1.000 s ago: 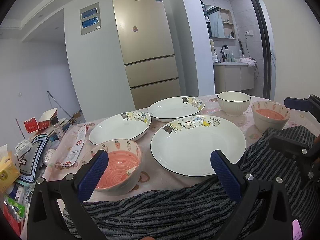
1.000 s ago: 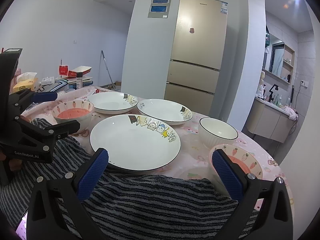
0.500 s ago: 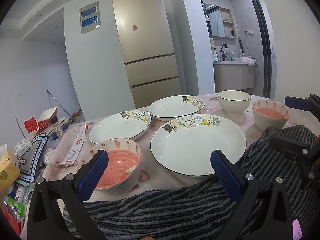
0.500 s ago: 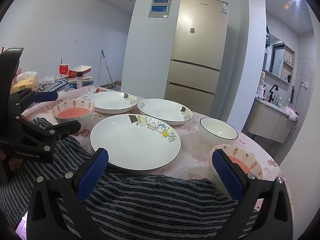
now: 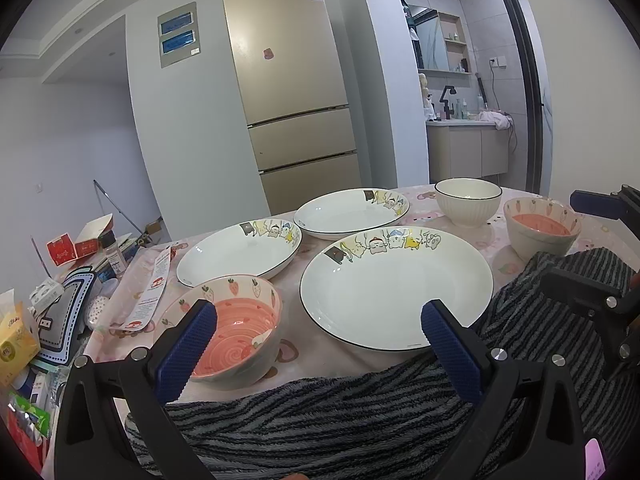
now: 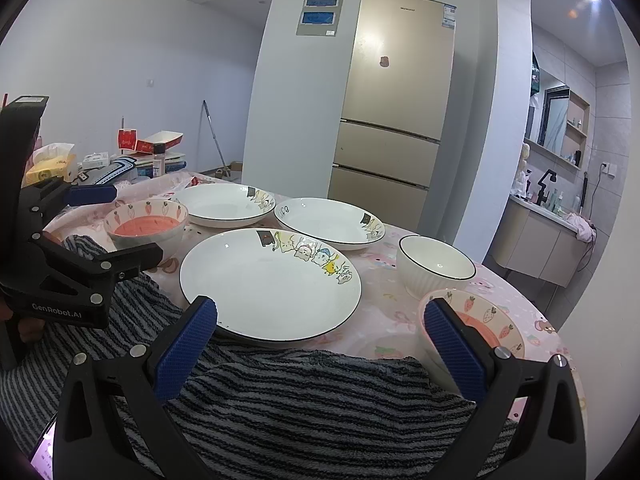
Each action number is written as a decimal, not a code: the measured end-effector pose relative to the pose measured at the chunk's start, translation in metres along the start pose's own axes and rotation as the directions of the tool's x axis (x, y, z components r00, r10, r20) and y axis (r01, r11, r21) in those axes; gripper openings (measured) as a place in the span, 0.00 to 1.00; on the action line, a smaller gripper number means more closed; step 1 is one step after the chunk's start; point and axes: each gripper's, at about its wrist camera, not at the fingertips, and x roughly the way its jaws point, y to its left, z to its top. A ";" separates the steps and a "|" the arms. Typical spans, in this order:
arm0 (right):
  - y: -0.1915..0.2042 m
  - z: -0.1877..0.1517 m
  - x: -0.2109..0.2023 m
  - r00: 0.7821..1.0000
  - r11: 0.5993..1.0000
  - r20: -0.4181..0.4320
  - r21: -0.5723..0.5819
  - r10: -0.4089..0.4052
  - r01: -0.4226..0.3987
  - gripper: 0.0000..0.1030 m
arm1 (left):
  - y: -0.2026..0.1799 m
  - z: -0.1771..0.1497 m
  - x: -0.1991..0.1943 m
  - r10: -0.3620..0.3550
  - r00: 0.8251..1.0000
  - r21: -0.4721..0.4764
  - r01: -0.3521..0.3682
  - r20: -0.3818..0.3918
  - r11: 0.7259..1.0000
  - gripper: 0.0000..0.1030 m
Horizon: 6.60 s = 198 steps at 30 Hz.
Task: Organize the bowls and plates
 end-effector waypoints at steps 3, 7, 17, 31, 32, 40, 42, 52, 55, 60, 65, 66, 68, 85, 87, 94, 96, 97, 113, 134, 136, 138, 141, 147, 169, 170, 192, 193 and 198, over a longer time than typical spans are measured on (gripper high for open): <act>0.000 0.000 0.000 1.000 1.000 0.000 -0.003 -0.001 0.001 1.00 | 0.000 -0.001 0.000 0.000 1.000 0.000 0.000 -0.001 1.000 1.00; 0.000 0.000 0.000 1.000 1.000 0.000 -0.003 -0.001 0.001 1.00 | 0.000 0.000 0.000 0.000 1.000 0.001 0.000 -0.001 1.000 1.00; 0.001 0.001 0.001 1.000 1.000 -0.002 -0.001 0.001 -0.001 1.00 | 0.014 0.000 -0.009 -0.025 0.999 -0.072 0.028 0.046 0.997 1.00; 0.012 0.020 -0.010 0.997 0.995 0.019 -0.061 0.079 -0.078 1.00 | 0.046 0.002 -0.037 -0.005 0.999 -0.142 0.012 0.054 0.990 1.00; 0.013 0.026 -0.011 0.995 0.993 0.021 -0.068 0.096 -0.094 1.00 | 0.048 0.002 -0.039 -0.001 0.999 -0.139 0.008 0.053 0.990 1.00; 0.032 0.079 0.005 0.951 0.948 0.001 -0.080 0.310 -0.308 1.00 | 0.087 0.011 -0.047 -0.023 0.998 -0.226 0.036 0.064 0.973 1.00; 0.039 0.092 0.015 0.950 0.946 0.014 -0.103 0.311 -0.308 1.00 | 0.101 0.015 -0.043 -0.036 0.999 -0.264 0.045 0.037 0.963 1.00; 0.076 0.123 0.111 0.890 0.896 -0.151 -0.048 0.430 -0.441 0.92 | 0.155 0.012 0.019 -0.121 0.982 -0.457 0.042 -0.144 0.889 0.99; 0.091 0.119 0.147 0.865 0.887 -0.232 -0.019 0.445 -0.461 0.84 | 0.160 0.003 0.037 -0.137 0.973 -0.498 0.027 -0.185 0.867 0.94; 0.100 0.104 0.195 0.803 0.866 -0.345 0.060 0.485 -0.497 0.62 | 0.163 -0.010 0.058 -0.162 0.960 -0.534 0.015 -0.229 0.845 0.83; 0.108 0.093 0.218 0.748 0.840 -0.405 0.111 0.526 -0.531 0.36 | 0.162 -0.022 0.073 -0.182 0.948 -0.555 0.006 -0.263 0.832 0.60; 0.109 0.091 0.221 0.740 0.837 -0.415 0.114 0.530 -0.536 0.36 | 0.162 -0.024 0.075 -0.180 0.947 -0.556 0.001 -0.267 0.831 0.57; 0.110 0.088 0.225 0.725 0.829 -0.424 0.130 0.542 -0.544 0.36 | 0.161 -0.026 0.077 -0.167 0.945 -0.549 -0.016 -0.281 0.836 0.49; 0.129 0.070 0.233 0.701 0.814 -0.442 0.129 0.559 -0.567 0.13 | 0.162 -0.035 0.088 -0.146 0.930 -0.544 -0.065 -0.336 0.837 0.21; 0.124 0.072 0.232 0.698 0.807 -0.425 0.157 0.576 -0.570 0.11 | 0.161 -0.034 0.086 -0.143 0.933 -0.540 -0.062 -0.330 0.839 0.18; 0.117 0.081 0.220 0.725 0.808 -0.372 0.146 0.580 -0.571 0.09 | 0.158 -0.031 0.080 -0.135 0.943 -0.526 -0.048 -0.304 0.849 0.15; 0.111 0.083 0.218 0.723 0.800 -0.351 0.180 0.596 -0.572 0.09 | 0.155 -0.027 0.078 -0.126 0.948 -0.508 -0.043 -0.293 0.860 0.15; 0.108 0.084 0.216 0.721 0.795 -0.339 0.193 0.604 -0.575 0.09 | 0.153 -0.025 0.076 -0.125 0.951 -0.500 -0.034 -0.282 0.866 0.15; 0.028 0.120 0.128 0.819 0.830 -0.155 0.183 0.553 -0.526 0.10 | 0.082 0.060 0.026 -0.110 0.986 -0.318 0.066 -0.123 0.946 0.08; -0.140 0.070 0.054 0.938 0.901 -0.096 0.323 0.334 -0.289 0.10 | -0.097 0.136 0.059 -0.321 0.938 -0.121 0.307 -0.129 0.944 0.08; -0.153 0.061 0.052 0.943 0.904 -0.101 0.332 0.317 -0.269 0.11 | -0.110 0.137 0.065 -0.337 0.930 -0.113 0.323 -0.145 0.940 0.08; -0.164 0.054 0.052 0.946 0.903 -0.107 0.346 0.305 -0.252 0.11 | -0.121 0.138 0.074 -0.352 0.921 -0.102 0.339 -0.165 0.935 0.08; -0.180 0.043 0.053 0.948 0.896 -0.110 0.376 0.298 -0.237 0.11 | -0.138 0.138 0.081 -0.364 0.913 -0.080 0.355 -0.181 0.931 0.08; -0.208 0.023 0.060 0.947 0.870 -0.112 0.440 0.300 -0.224 0.12 | -0.174 0.136 0.100 -0.374 0.897 -0.010 0.383 -0.237 0.924 0.08; -0.215 -0.013 0.076 0.965 0.929 -0.189 0.354 0.184 -0.108 0.08 | -0.211 0.122 0.137 -0.363 0.878 0.120 0.415 -0.311 0.902 0.08; -0.214 -0.013 0.075 0.965 0.934 -0.192 0.341 0.178 -0.104 0.08 | -0.212 0.121 0.137 -0.358 0.881 0.131 0.412 -0.311 0.902 0.08; -0.191 -0.009 0.069 0.968 0.997 -0.238 -0.027 -0.076 0.072 0.12 | -0.216 0.117 0.144 -0.379 0.875 0.175 0.442 -0.302 0.880 0.10; -0.197 -0.006 0.067 0.971 0.998 -0.233 0.013 -0.049 0.053 0.09 | -0.214 0.118 0.143 -0.386 0.874 0.168 0.445 -0.294 0.880 0.10; -0.216 -0.003 0.068 0.967 0.986 -0.245 0.165 0.075 -0.035 0.06 | -0.208 0.120 0.142 -0.409 0.871 0.136 0.455 -0.273 0.880 0.10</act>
